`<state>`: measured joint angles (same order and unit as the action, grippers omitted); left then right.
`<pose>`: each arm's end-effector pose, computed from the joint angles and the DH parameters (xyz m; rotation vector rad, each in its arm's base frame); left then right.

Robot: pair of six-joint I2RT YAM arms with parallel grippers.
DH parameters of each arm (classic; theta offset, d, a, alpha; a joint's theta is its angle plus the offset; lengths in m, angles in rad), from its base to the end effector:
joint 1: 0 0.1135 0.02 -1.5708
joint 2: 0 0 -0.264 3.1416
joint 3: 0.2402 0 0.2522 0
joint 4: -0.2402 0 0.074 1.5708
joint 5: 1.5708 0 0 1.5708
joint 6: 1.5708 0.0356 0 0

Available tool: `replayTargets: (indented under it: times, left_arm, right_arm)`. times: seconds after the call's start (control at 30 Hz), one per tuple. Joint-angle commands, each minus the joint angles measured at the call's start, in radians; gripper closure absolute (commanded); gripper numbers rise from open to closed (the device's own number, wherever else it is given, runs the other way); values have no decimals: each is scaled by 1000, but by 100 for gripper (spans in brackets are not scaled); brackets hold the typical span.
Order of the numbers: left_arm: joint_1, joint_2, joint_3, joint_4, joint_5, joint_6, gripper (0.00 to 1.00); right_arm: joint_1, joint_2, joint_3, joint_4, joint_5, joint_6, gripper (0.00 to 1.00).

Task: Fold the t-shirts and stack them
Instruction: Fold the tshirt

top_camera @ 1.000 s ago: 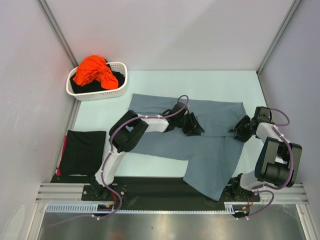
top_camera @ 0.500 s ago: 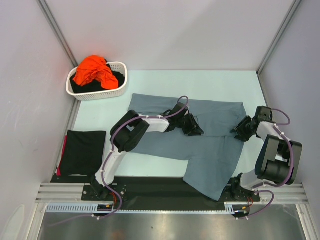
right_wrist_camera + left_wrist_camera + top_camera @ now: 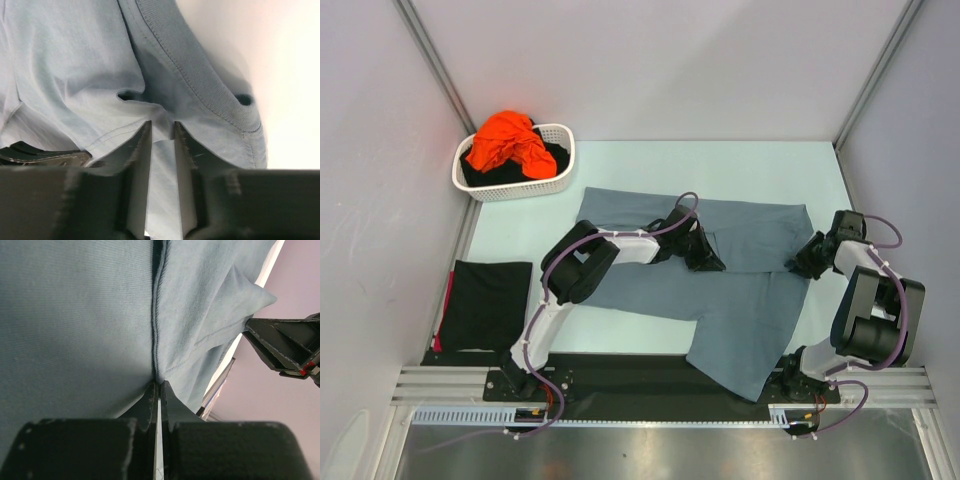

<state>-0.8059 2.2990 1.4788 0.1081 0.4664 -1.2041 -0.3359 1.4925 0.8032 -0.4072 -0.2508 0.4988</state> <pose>0.3255 -0.3623 0.1032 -0.2472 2.7157 -1.3929 0.2636 -0.0827 0.1707 1.0056 2.4680 0.3871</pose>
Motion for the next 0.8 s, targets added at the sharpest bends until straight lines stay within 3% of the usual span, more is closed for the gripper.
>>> replayTargets:
  times: [0.0, 0.17, 0.77]
  left_arm:
    - [-6, -16, 38, -31, -5, 40, 100]
    - [-3, -24, 86, -102, -23, 112, 100]
    - [8, -85, 95, -257, -41, 219, 100]
  right_arm:
    - [-5, 3, 34, 22, 7, -8, 75]
    - [-3, -17, 24, 19, 10, -3, 100]
    - [23, -282, -88, -186, 84, 32, 100]
